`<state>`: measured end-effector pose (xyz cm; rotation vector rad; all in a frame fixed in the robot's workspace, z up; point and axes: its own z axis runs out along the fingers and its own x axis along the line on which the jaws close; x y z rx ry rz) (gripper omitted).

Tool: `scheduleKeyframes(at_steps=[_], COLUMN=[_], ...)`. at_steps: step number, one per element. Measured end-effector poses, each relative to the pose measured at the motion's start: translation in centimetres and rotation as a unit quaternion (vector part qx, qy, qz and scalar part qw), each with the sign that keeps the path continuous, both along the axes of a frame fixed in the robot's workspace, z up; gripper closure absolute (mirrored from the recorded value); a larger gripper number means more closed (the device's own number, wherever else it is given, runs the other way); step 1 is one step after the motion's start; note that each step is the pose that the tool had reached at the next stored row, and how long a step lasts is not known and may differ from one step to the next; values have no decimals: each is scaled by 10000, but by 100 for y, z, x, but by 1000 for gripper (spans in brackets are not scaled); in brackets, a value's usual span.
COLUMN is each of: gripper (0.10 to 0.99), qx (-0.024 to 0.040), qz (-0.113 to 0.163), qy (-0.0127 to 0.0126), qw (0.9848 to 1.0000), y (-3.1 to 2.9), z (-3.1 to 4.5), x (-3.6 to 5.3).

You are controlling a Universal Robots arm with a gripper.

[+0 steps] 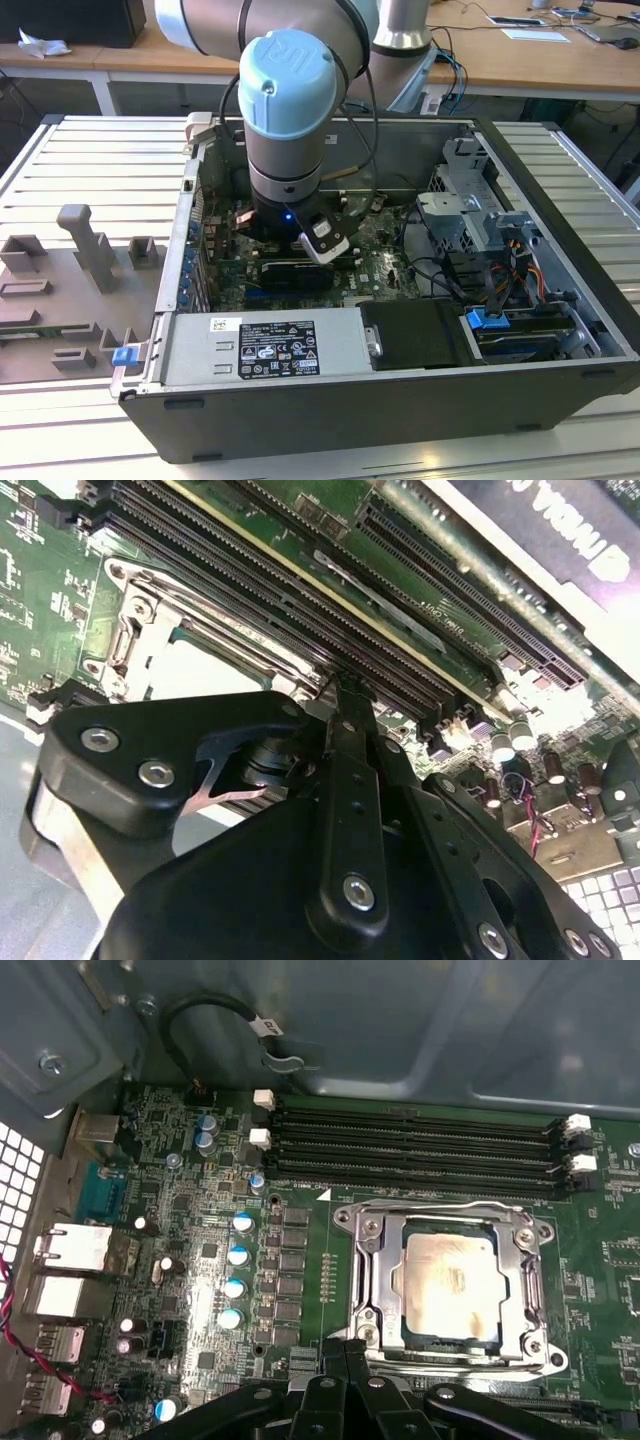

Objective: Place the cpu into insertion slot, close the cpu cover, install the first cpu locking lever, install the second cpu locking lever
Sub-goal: 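Install the second cpu locking lever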

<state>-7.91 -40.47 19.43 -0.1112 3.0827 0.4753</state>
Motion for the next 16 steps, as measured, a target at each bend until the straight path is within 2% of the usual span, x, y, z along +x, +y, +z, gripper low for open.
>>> scheduleKeyframes(at_steps=[2,5,7,9,12,16], gripper=[980,980,980,980,980,980], qx=[39,55,58,59,63,65], qz=[0,1,1,1,1,0], qy=[-1,-2,-1,-2,-2,-1], qw=[10000,10000,10000,10000,10000,10000], y=[15,16,17,16,16,29], z=[-19,-18,51,84,79,25], x=[-9,-23,-29,-32,-38,-39])
